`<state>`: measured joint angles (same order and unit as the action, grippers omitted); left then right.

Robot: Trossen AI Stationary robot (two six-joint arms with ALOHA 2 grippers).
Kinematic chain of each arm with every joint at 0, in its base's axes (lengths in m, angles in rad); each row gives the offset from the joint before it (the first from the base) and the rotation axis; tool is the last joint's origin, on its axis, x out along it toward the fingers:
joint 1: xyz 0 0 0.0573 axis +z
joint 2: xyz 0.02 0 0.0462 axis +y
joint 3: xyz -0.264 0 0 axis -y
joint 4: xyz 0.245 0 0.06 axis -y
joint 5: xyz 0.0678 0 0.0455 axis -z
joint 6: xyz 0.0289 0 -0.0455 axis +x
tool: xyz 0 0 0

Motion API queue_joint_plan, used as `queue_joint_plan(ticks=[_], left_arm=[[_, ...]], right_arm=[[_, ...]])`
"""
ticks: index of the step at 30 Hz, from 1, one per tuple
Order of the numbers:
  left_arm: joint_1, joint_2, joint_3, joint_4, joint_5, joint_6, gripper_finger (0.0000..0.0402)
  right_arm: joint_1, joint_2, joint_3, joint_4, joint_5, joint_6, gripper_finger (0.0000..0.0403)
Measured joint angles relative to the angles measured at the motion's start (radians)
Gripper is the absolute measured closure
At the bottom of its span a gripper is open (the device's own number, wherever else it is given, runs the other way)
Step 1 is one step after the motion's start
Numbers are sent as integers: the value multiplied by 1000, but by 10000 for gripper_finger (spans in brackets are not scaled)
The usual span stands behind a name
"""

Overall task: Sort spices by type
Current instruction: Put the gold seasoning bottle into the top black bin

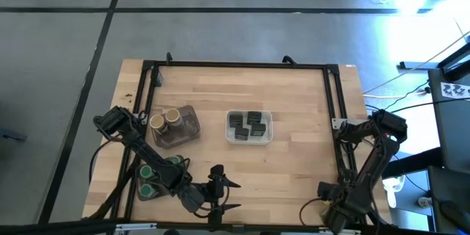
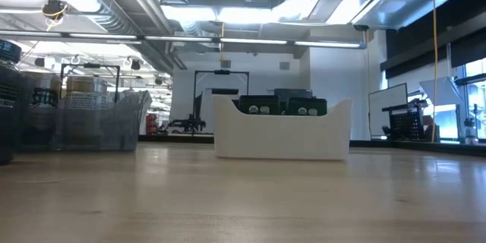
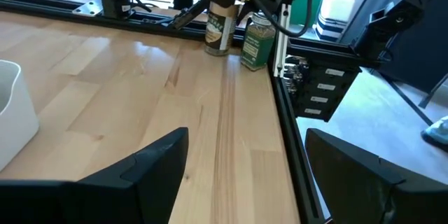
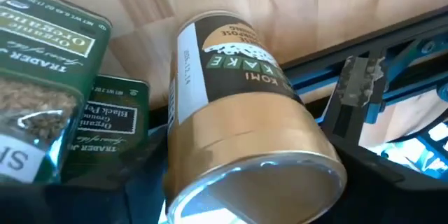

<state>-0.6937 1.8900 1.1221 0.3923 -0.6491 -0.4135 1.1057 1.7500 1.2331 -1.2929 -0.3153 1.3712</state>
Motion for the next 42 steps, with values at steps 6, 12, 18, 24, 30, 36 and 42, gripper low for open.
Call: queue_joint_plan(ticks=[6,12,18,24,30,36,42], left_arm=[[0,0,0,0,0,5,116],[7,-1,0,0,-1,33,116],[9,-41,0,-81,-3,22,116],[4,-104,0,-199,-6,3,116],[-6,-143,0,-358,-8,-48,116],[-5,-144,-1,-445,-8,-53,116],[-6,-144,-34,-441,-8,-85,116]], right_arm=[[-15,1,11,-17,59,-33,106],[-85,6,94,-61,236,-83,104],[-166,5,114,1,336,-186,119],[-260,5,116,69,410,-301,121],[-359,5,116,123,420,-429,121],[-451,5,116,171,444,-541,121],[-523,5,116,213,455,-603,121]])
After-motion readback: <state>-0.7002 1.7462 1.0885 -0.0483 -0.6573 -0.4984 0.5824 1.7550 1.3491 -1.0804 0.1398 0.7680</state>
